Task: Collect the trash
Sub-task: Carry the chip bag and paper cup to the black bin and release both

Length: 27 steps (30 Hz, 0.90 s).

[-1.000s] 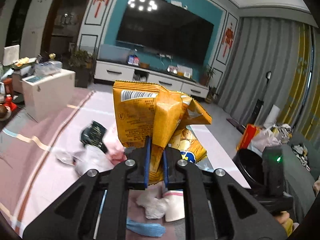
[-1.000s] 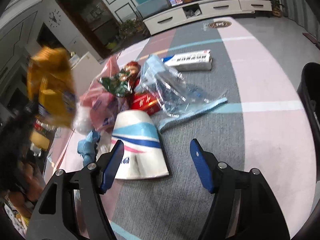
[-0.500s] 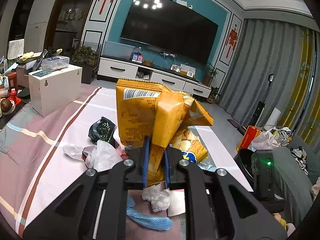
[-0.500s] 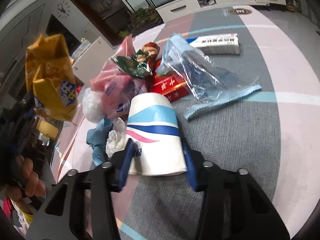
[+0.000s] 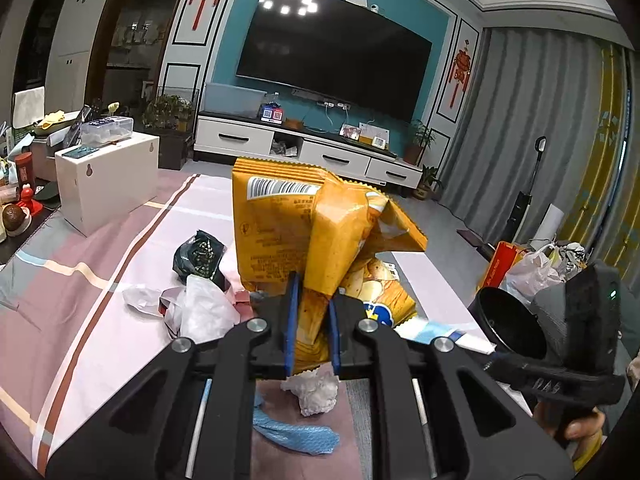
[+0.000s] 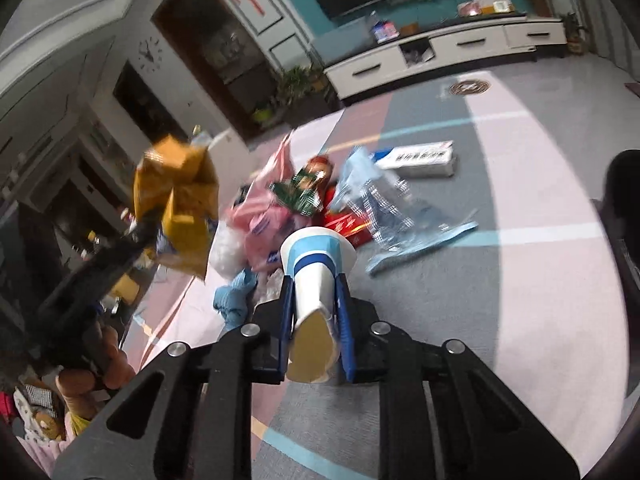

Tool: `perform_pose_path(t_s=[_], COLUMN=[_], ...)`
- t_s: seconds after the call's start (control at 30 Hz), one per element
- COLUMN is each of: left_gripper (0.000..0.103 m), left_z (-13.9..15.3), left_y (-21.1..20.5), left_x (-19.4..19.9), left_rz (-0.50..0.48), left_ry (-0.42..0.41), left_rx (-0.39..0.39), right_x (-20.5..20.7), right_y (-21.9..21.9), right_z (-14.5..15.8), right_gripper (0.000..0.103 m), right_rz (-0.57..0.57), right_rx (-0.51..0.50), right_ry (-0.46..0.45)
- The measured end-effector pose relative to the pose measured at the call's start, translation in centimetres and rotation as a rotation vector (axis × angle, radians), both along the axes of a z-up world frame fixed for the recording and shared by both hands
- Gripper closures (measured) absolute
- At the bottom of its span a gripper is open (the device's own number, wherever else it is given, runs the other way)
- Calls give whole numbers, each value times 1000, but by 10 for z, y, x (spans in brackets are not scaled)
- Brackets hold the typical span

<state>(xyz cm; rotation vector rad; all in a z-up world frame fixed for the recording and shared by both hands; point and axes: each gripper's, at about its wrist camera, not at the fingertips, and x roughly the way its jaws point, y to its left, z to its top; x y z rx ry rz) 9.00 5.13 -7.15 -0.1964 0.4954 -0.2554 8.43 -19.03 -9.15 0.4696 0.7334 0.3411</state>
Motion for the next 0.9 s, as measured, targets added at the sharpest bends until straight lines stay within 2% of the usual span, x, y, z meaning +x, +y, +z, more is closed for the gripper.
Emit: perform_pose_path(t_s=[0.3, 0.63, 0.9], left_gripper=[89, 89, 89], left_z=[-4, -7, 0], left_y=[-15, -66, -112], left_x=[-6, -13, -19], left_rz=[-33, -150, -212], left_ry=[1, 29, 12], left_rx=[42, 63, 96], right_x=[-18, -30, -53], right_y=[-57, -85, -118], right_z=[17, 20, 23], right_gripper=[82, 82, 82], right_rz=[-202, -273, -346], right_rx=[-14, -31, -18], right_ry=[-72, -90, -108])
